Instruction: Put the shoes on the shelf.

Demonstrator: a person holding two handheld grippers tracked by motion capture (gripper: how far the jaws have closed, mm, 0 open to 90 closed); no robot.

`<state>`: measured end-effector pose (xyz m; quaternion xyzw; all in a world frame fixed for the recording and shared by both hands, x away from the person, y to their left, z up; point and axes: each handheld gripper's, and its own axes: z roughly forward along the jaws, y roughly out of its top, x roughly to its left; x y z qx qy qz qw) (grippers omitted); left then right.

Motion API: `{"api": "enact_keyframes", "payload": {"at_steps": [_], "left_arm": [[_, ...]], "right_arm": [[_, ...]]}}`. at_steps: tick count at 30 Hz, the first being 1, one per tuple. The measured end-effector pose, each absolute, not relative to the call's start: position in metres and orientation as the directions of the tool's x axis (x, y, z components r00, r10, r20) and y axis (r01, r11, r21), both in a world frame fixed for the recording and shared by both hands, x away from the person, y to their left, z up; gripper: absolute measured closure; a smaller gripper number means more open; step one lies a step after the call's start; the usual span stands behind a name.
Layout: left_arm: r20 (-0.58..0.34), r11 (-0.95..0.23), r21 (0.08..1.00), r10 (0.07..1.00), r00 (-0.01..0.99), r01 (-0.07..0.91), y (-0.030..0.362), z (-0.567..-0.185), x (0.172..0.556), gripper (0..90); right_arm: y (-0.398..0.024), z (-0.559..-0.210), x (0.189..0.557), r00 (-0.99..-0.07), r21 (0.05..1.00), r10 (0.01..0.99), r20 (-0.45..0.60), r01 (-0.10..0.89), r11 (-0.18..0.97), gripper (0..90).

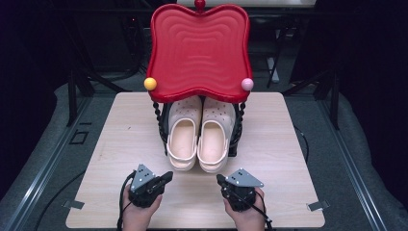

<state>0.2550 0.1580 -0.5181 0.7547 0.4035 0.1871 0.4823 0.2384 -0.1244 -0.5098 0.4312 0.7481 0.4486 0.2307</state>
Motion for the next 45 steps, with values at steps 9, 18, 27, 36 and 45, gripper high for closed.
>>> {"api": "enact_keyframes", "payload": {"at_steps": [9,18,27,36,45], "left_arm": [[-0.107,-0.223,0.868,0.788,0.606,0.443,0.152,-0.522,0.259,90.0],[-0.093,-0.225,0.87,0.799,0.594,0.439,0.147,-0.523,0.263,89.9],[-0.094,-0.222,0.87,0.802,0.589,0.441,0.146,-0.521,0.264,89.9],[-0.099,-0.219,0.868,0.803,0.588,0.445,0.148,-0.519,0.266,90.0],[-0.103,-0.219,0.867,0.799,0.592,0.447,0.143,-0.517,0.27,90.0]], "right_arm": [[-0.119,-0.517,0.244,-0.523,0.854,0.852,0.039,0.46,0.243,89.9],[-0.12,-0.518,0.248,-0.513,0.848,0.857,0.038,0.47,0.244,89.9],[-0.123,-0.513,0.251,-0.494,0.861,0.869,0.034,0.457,0.226,90.0],[-0.127,-0.509,0.253,-0.47,0.857,0.882,0.003,0.456,0.24,90.0],[-0.14,-0.504,0.26,-0.417,0.851,0.909,-0.024,0.469,0.238,90.0]]}}
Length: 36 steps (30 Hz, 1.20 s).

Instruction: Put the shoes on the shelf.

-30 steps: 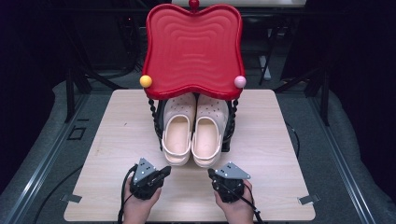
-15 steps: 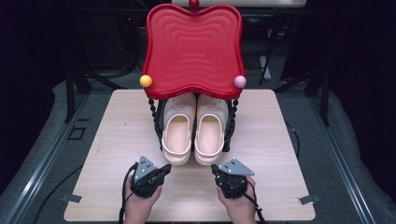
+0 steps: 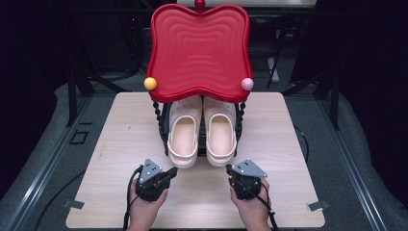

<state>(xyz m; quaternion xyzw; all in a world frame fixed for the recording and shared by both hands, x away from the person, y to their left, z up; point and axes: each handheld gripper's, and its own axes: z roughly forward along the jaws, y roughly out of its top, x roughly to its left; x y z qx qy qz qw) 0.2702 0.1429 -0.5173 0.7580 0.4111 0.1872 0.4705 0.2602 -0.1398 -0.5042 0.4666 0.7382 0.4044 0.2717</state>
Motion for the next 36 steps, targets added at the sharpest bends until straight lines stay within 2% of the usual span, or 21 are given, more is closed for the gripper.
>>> {"api": "enact_keyframes", "payload": {"at_steps": [6,22,30,36], "left_arm": [[-0.101,-0.217,0.868,0.803,0.587,0.447,0.141,-0.515,0.274,90.0],[-0.091,-0.203,0.877,0.82,0.566,0.435,0.139,-0.505,0.293,90.0],[-0.094,-0.193,0.879,0.827,0.555,0.435,0.135,-0.499,0.309,90.0],[-0.087,-0.19,0.881,0.834,0.545,0.433,0.132,-0.495,0.319,89.9]], "right_arm": [[-0.144,-0.505,0.266,-0.391,0.861,0.919,-0.044,0.451,0.234,90.0],[-0.131,-0.492,0.284,-0.394,0.875,0.914,-0.102,0.401,0.27,90.0],[-0.134,-0.487,0.297,-0.376,0.858,0.919,-0.116,0.429,0.284,90.0],[-0.132,-0.485,0.308,-0.376,0.872,0.92,-0.109,0.408,0.27,90.0]]}}
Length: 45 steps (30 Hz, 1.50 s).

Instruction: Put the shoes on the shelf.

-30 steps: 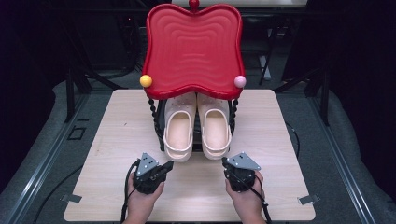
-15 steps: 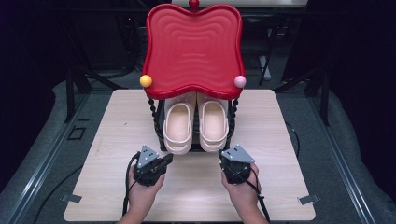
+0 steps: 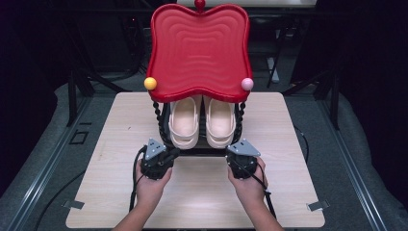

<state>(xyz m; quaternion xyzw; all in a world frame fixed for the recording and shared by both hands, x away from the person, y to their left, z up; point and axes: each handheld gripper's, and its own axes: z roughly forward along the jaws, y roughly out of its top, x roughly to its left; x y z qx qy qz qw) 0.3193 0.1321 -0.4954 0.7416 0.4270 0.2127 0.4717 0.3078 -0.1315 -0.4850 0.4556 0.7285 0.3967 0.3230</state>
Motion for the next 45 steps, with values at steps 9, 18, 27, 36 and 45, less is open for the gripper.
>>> {"api": "enact_keyframes", "payload": {"at_steps": [9,18,27,36,45], "left_arm": [[-0.086,-0.179,0.884,0.845,0.528,0.431,0.13,-0.49,0.334,90.0],[-0.086,-0.185,0.88,0.843,0.53,0.437,0.123,-0.489,0.345,90.0],[-0.09,-0.184,0.87,0.854,0.513,0.458,0.122,-0.493,0.354,90.0],[-0.091,-0.181,0.866,0.859,0.504,0.466,0.119,-0.496,0.36,90.0],[-0.089,-0.175,0.873,0.861,0.501,0.456,0.123,-0.496,0.356,89.2]], "right_arm": [[-0.125,-0.484,0.319,-0.381,0.883,0.92,-0.087,0.399,0.248,90.0],[-0.119,-0.483,0.331,-0.371,0.886,0.926,-0.065,0.405,0.225,90.0],[-0.116,-0.487,0.341,-0.373,0.874,0.927,-0.052,0.431,0.222,90.0],[-0.115,-0.49,0.348,-0.356,0.883,0.934,-0.035,0.427,0.196,90.0],[-0.112,-0.492,0.347,-0.37,0.886,0.929,-0.027,0.422,0.194,90.0]]}}
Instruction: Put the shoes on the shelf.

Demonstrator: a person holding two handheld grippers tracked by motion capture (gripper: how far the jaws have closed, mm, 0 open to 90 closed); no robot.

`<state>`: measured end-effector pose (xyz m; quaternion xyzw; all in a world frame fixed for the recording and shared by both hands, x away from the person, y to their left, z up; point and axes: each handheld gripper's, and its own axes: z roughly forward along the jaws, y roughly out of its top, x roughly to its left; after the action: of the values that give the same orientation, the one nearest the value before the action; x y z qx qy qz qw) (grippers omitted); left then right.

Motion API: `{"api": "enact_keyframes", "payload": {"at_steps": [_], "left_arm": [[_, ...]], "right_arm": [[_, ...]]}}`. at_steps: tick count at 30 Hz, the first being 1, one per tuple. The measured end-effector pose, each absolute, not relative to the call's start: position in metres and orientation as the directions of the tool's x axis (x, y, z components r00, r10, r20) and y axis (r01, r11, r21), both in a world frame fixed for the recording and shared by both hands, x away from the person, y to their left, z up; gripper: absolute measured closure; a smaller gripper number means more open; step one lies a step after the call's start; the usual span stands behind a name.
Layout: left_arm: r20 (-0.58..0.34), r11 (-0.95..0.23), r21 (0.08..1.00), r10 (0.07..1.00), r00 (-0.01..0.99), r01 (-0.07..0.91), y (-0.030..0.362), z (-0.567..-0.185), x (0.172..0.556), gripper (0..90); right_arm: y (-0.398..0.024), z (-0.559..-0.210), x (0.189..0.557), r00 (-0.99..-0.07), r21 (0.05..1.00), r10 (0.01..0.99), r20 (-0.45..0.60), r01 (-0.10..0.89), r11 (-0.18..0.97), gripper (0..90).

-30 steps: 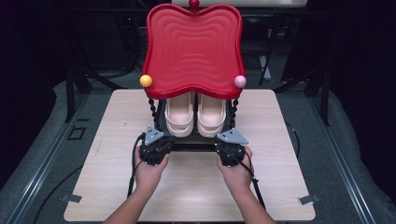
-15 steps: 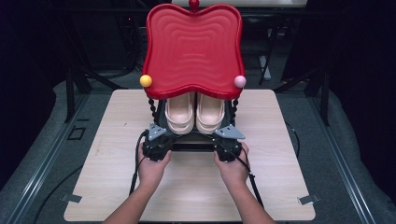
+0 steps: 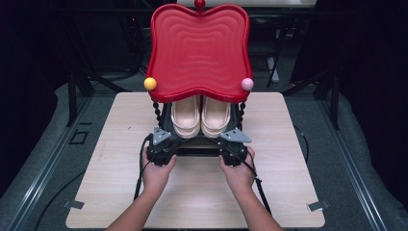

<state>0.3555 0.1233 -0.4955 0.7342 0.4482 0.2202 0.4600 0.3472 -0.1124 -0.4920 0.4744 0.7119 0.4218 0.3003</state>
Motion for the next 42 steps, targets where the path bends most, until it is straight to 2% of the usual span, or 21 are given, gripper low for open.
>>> {"api": "enact_keyframes", "payload": {"at_steps": [7,17,29,33,42], "left_arm": [[-0.086,-0.17,0.878,0.863,0.498,0.447,0.127,-0.494,0.352,89.0],[-0.084,-0.175,0.881,0.856,0.509,0.439,0.129,-0.491,0.348,88.5],[-0.093,-0.166,0.886,0.85,0.518,0.432,0.136,-0.488,0.341,84.7],[-0.089,-0.168,0.892,0.845,0.527,0.42,0.14,-0.488,0.335,81.8],[-0.106,-0.154,0.896,0.837,0.538,0.417,0.157,-0.494,0.319,66.5]], "right_arm": [[-0.108,-0.49,0.346,-0.407,0.89,0.913,-0.015,0.411,0.197,89.3],[-0.104,-0.489,0.344,-0.412,0.89,0.911,-0.029,0.404,0.212,88.2],[-0.11,-0.488,0.333,-0.437,0.89,0.899,-0.039,0.393,0.23,80.0],[-0.115,-0.485,0.325,-0.446,0.89,0.894,-0.044,0.389,0.238,77.3],[-0.134,-0.483,0.306,-0.463,0.889,0.885,-0.042,0.388,0.245,67.3]]}}
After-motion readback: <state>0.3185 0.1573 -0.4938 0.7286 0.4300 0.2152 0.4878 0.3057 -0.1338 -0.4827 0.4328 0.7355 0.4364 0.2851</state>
